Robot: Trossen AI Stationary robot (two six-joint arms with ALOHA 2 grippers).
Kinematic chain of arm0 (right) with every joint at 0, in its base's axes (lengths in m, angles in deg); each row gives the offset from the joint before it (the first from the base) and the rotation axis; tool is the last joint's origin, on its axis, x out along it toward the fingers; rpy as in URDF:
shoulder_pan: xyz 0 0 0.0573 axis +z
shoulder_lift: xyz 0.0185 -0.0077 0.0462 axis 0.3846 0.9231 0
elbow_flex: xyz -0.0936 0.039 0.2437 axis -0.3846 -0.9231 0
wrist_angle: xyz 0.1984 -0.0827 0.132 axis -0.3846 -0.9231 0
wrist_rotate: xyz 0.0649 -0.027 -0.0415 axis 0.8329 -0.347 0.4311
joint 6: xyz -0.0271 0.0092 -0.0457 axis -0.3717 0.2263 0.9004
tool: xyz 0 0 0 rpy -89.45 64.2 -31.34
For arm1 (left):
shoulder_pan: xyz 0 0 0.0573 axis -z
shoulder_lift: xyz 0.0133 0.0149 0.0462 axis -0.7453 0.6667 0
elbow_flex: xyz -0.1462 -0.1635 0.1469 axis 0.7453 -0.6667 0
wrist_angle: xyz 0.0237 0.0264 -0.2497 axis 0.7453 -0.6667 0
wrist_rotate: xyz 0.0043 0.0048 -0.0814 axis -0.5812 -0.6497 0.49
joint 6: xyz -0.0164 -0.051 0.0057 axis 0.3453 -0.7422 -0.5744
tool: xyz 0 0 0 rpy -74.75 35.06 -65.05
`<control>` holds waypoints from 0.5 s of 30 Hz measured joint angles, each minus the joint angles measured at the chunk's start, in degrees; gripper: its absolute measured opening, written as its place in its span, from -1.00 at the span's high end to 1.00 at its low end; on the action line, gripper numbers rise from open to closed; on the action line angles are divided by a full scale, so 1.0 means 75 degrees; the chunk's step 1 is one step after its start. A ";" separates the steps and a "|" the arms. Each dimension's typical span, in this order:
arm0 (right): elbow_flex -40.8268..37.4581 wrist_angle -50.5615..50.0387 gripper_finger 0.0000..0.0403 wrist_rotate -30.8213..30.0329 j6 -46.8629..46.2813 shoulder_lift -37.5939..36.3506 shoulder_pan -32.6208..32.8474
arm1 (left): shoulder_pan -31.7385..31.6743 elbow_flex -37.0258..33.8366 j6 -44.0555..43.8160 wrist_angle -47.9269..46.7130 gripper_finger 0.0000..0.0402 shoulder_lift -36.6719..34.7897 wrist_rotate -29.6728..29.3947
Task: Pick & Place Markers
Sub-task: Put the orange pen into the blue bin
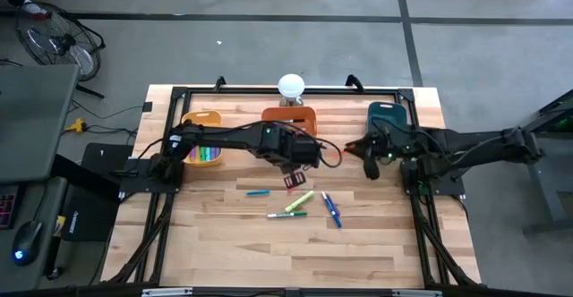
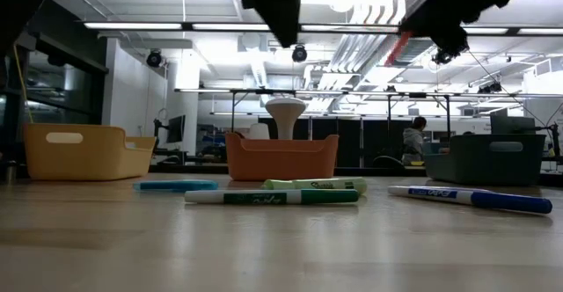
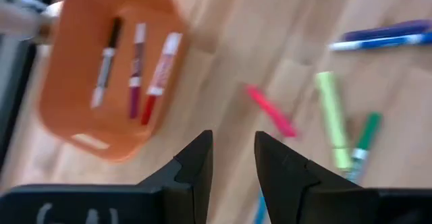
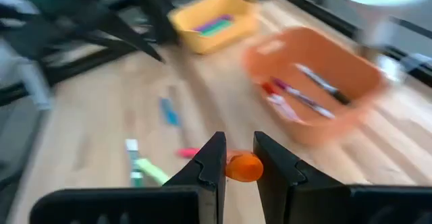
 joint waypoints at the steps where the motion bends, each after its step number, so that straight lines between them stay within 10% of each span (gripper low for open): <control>1: 0.0000 -0.0242 0.76 -0.0126 -0.0076 -0.0073 -0.0129 | -0.0059 0.0000 0.0012 -0.0088 0.47 0.0000 -0.0079; 15: 0.0000 -0.2366 0.76 -0.1343 -0.1609 -0.0228 -0.2820 | -0.1339 0.0000 0.2009 0.0459 0.47 0.0000 -0.0507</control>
